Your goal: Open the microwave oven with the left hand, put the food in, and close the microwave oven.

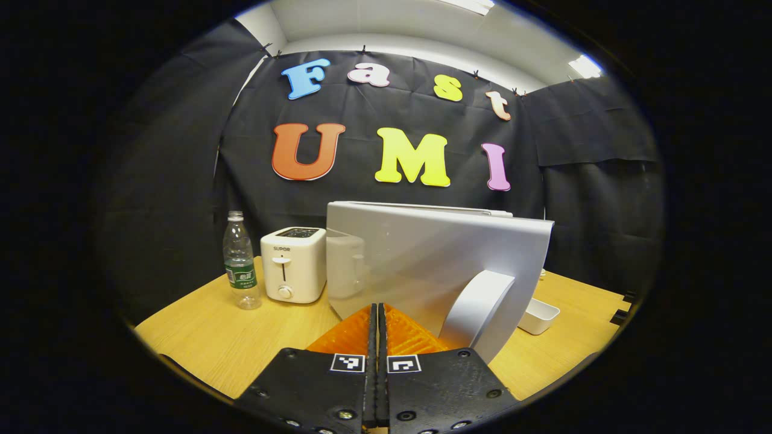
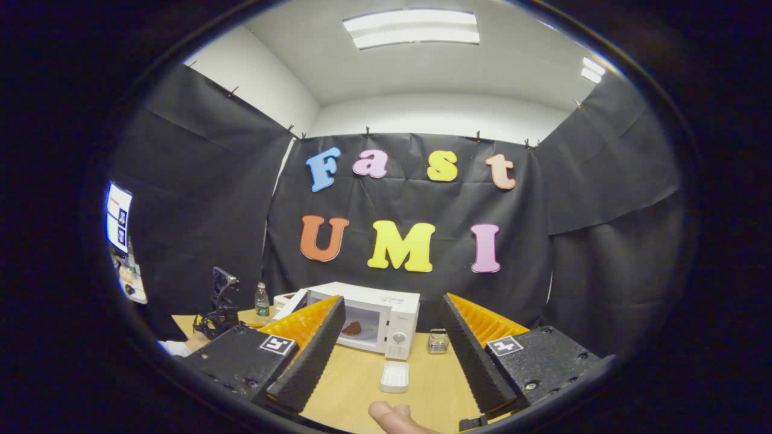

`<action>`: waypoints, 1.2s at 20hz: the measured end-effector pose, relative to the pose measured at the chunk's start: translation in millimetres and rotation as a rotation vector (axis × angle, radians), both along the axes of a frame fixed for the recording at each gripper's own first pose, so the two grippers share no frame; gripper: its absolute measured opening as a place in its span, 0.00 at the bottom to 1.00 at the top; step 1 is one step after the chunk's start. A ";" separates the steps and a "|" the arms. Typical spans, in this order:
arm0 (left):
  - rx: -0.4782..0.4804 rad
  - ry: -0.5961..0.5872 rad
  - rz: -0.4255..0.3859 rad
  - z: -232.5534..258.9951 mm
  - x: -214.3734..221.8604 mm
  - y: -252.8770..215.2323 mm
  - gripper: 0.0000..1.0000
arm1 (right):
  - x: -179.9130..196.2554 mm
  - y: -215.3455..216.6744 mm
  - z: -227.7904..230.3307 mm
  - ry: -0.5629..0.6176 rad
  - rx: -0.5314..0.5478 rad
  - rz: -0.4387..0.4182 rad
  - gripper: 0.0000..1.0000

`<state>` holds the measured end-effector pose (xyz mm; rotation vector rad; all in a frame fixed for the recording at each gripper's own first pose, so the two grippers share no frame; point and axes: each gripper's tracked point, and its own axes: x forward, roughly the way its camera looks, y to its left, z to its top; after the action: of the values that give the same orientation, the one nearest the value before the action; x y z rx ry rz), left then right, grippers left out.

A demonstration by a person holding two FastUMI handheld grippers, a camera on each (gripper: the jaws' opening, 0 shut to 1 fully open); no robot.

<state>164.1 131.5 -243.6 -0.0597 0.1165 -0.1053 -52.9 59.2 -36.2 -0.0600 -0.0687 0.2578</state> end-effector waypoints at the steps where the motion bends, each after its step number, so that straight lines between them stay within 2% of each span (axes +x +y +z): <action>1: 0.001 0.000 -0.013 0.3 5.3 -10.6 0.00 | 0.9 -5.2 -0.2 -0.002 0.005 -0.002 0.95; 7: 0.011 0.027 -0.075 -5.3 51.8 -65.7 0.00 | 16.5 -44.9 -3.7 -0.017 0.023 -0.037 0.95; 8: 0.004 0.033 -0.087 -7.7 58.8 -74.6 0.12 | 21.3 -50.4 -6.0 -0.016 0.026 -0.044 0.95; 9: 0.008 0.035 -0.086 -9.1 66.5 -80.7 0.00 | 25.9 -55.5 -10.4 -0.011 0.028 -0.049 0.95; 10: 0.016 0.038 -0.084 -10.4 74.7 -85.7 0.00 | 32.3 -60.5 -14.6 -0.005 0.030 -0.052 1.00; 11: 0.023 0.040 -0.079 -12.0 83.1 -90.6 0.00 | 39.7 -65.1 -18.6 0.002 0.030 -0.054 0.95; 12: 0.025 0.046 -0.071 -14.5 93.2 -94.8 0.00 | 46.8 -69.5 -23.6 0.011 0.027 -0.058 1.00; 13: 0.021 0.056 -0.065 -15.9 101.7 -98.7 0.12 | 53.6 -73.9 -28.0 0.020 0.027 -0.060 1.00; 14: 0.011 0.061 -0.067 -16.7 110.1 -103.9 0.00 | 60.8 -77.2 -32.0 0.029 0.027 -0.059 0.95; 16: -0.011 0.069 -0.072 -15.3 125.1 -112.4 0.00 | 72.8 -82.8 -40.0 0.047 0.029 -0.060 0.94; 17: -0.017 0.072 -0.069 -13.9 134.0 -114.7 0.00 | 78.4 -86.2 -44.8 0.055 0.031 -0.061 1.00; 18: -0.032 0.076 -0.065 -13.3 142.3 -116.7 0.12 | 85.3 -89.1 -48.6 0.065 0.032 -0.062 1.00; 19: -0.047 0.079 -0.062 -12.3 150.1 -119.3 0.00 | 89.9 -92.6 -54.4 0.074 0.033 -0.063 1.00; 22: -0.070 0.075 -0.046 -9.7 172.5 -122.9 0.00 | 99.8 -100.8 -67.6 0.108 0.039 -0.058 1.00; 23: -0.077 0.074 -0.038 -8.9 179.1 -123.8 0.12 | 102.9 -101.7 -72.1 0.117 0.041 -0.055 1.00; 24: -0.079 0.077 -0.031 -9.7 185.0 -124.5 0.00 | 106.4 -103.5 -76.7 0.125 0.041 -0.052 1.00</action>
<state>349.1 7.0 -253.3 -0.1410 0.1907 -0.1384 53.4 -44.3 -112.9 -0.0049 0.0515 0.2074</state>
